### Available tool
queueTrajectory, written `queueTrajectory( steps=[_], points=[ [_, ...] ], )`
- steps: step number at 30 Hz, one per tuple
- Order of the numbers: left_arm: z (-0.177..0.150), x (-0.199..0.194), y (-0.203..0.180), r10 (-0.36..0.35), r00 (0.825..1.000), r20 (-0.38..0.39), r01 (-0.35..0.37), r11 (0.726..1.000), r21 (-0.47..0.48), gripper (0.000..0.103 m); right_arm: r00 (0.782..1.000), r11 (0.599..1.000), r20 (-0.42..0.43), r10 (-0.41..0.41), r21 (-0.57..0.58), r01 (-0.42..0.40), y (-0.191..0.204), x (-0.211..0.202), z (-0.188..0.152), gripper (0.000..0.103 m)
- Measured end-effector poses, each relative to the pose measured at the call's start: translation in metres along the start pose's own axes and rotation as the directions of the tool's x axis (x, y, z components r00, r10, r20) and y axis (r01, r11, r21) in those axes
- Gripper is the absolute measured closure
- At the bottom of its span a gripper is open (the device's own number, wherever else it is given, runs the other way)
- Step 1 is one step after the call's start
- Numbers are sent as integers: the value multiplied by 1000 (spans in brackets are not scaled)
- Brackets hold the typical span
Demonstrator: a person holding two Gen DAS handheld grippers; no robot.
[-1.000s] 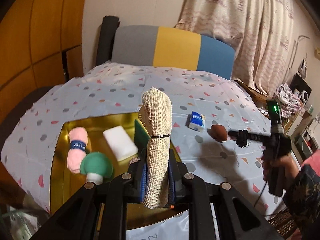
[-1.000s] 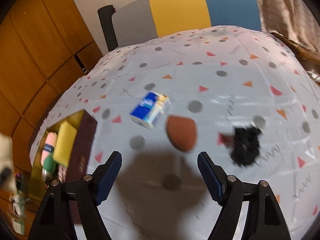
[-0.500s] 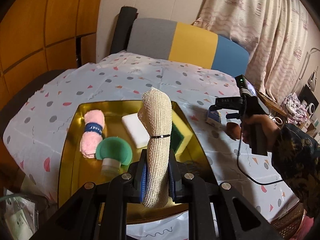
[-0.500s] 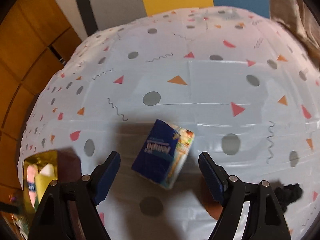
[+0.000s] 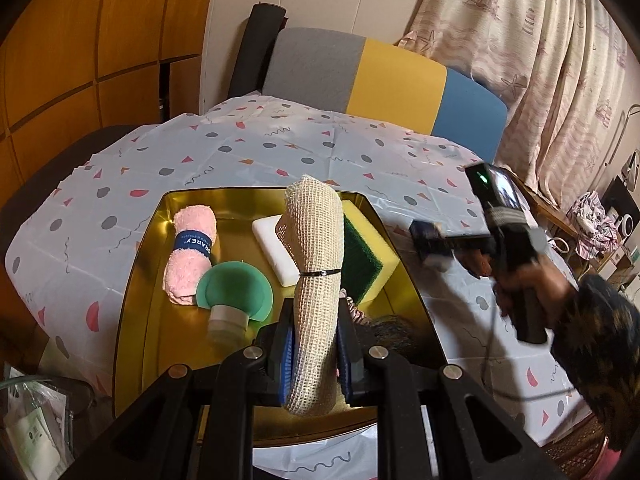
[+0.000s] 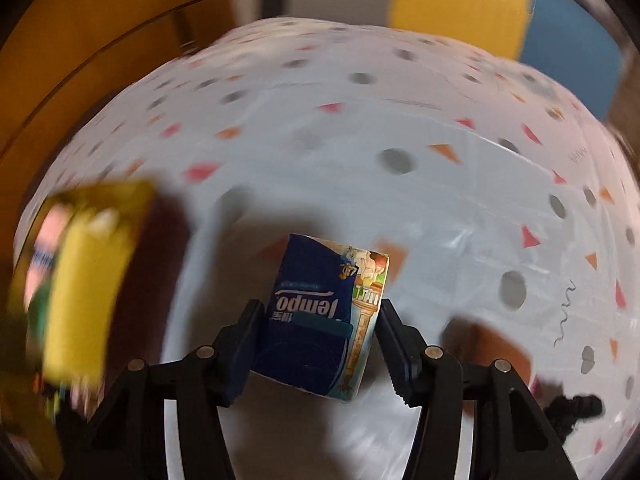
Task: Organize soft objects
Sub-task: 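Lower the beige loofah into the gold tray and open the left tool while the right tool holds the tissues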
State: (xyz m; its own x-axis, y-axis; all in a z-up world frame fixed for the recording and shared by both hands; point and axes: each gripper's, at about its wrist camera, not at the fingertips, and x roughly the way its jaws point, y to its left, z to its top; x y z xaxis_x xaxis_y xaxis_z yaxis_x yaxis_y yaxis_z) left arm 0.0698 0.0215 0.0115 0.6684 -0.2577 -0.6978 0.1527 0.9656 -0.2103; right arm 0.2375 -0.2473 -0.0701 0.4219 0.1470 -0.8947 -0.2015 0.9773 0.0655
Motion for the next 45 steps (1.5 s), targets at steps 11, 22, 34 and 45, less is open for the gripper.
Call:
queueTrajectory(
  steps=[11, 22, 34, 45],
  points=[
    [-10, -8, -7, 30, 999, 16, -30, 999, 21, 86, 998, 996, -6, -59, -66, 59, -5, -47, -122, 46],
    [-21, -17, -8, 75, 997, 13, -75, 996, 38, 85, 997, 999, 76, -22, -28, 24, -23, -45, -149, 50],
    [-29, -15, 3, 85, 996, -17, -85, 996, 2, 85, 985, 1000, 170, -26, -1, 27, -21, -46, -160, 50],
    [-25, -40, 70, 129, 992, 16, -124, 974, -191, 85, 977, 999, 212, -30, 22, 26, -22, -47, -165, 49]
  ],
)
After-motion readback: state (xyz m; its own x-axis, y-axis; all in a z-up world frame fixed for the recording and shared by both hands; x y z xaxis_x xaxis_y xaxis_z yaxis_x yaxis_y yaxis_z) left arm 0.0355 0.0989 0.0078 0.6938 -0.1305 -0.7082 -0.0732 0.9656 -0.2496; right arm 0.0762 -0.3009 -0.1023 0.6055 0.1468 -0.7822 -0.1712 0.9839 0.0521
